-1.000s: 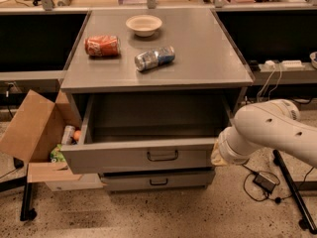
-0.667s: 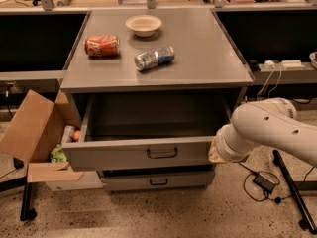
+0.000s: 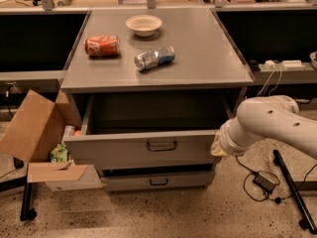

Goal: Close top drawer

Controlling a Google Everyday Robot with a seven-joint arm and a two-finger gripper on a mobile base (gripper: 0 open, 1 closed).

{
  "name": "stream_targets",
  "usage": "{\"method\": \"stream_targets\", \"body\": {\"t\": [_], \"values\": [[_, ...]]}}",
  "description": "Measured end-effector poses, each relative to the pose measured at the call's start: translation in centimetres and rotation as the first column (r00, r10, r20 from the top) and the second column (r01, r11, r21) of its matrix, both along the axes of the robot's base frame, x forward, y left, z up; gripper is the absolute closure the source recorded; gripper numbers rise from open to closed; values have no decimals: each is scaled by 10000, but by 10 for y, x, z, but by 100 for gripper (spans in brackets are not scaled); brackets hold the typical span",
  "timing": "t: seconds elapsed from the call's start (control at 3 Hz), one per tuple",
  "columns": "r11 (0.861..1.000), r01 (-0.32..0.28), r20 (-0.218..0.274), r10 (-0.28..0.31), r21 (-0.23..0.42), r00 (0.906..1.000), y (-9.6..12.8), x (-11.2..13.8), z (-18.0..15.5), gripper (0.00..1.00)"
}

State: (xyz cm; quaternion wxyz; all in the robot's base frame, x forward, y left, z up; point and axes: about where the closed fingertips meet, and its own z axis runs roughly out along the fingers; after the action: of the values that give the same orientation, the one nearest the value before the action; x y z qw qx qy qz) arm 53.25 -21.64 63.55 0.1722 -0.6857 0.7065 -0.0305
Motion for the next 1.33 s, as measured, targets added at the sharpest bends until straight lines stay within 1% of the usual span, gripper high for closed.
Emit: {"method": "stream_targets", "body": {"t": [0.33,0.67,1.0,1.33], "values": [[9997,125,36,-126,197,9999,-6,12,-4,100],[9997,130,44,-131,211,9999,-6,13,-4,82],[9997,129,44,-130,211,9999,-6,13,-4,57],[9997,129,44,-130,211,9999,-6,13,-4,36]]}}
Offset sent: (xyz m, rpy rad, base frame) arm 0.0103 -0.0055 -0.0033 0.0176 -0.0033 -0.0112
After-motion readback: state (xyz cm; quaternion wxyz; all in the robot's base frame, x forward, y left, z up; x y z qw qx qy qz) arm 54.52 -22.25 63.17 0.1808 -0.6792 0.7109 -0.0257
